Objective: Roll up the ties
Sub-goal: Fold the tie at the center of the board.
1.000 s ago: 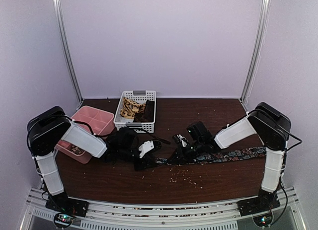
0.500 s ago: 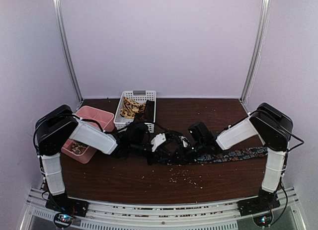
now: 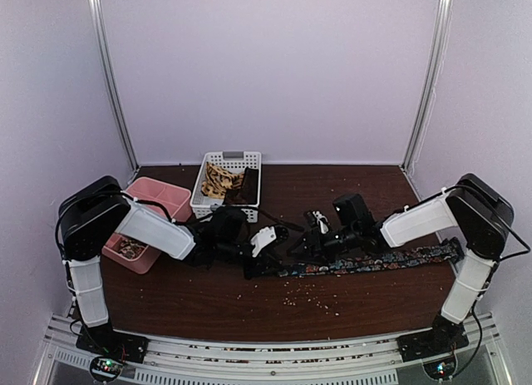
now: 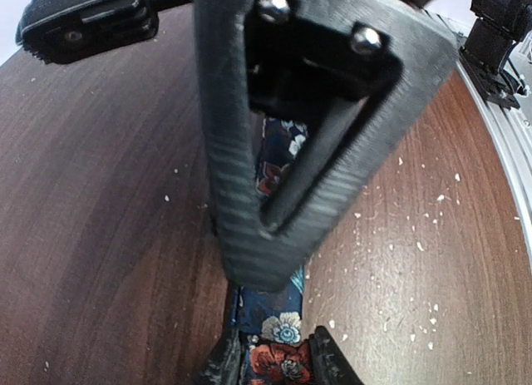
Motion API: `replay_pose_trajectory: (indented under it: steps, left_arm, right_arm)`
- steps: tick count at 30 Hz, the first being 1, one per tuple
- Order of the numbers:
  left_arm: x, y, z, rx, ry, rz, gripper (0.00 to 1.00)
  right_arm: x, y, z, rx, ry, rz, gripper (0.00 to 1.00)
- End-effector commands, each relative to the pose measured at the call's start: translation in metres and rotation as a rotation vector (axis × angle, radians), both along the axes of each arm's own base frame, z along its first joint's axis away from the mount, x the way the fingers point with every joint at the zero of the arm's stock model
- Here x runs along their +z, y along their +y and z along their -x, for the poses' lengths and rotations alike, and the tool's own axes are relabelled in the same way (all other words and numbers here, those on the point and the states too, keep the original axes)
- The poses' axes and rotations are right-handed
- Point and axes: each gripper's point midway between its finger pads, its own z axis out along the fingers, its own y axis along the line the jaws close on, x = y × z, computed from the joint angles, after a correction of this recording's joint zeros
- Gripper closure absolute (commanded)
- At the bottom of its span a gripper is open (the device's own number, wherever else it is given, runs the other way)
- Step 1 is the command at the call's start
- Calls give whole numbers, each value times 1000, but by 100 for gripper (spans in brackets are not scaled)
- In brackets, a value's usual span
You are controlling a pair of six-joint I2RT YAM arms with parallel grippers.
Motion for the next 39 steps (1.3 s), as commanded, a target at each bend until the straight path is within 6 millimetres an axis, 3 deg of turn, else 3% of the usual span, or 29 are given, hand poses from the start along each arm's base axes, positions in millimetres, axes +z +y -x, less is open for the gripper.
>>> replay_pose_trajectory:
  steps: [1, 8, 12, 20, 25, 29, 34, 39]
  left_arm:
    - [17, -15, -7, -16, -48, 38, 71]
    - [19, -20, -9, -24, -53, 34, 71]
    - [17, -23, -9, -35, -59, 21, 71]
    - [19, -21, -11, -18, -68, 27, 71]
    - [17, -18, -10, -13, -67, 19, 70]
    - [18, -17, -12, -5, -78, 15, 62]
    - [17, -3, -11, 27, -98, -9, 35]
    - [11, 22, -7, 51, -104, -25, 32]
  right_arm:
    - [19, 10, 4, 3, 32, -125, 52]
    - [8, 24, 15, 33, 62, -125, 51]
    - [6, 26, 15, 35, 56, -106, 56]
    - [-19, 16, 16, 38, 66, -23, 84]
    - [-22, 14, 16, 36, 74, -35, 99]
    - [-20, 14, 14, 33, 71, -41, 100]
    - [-24, 9, 13, 23, 73, -27, 100]
    - [-26, 4, 12, 16, 75, -20, 100]
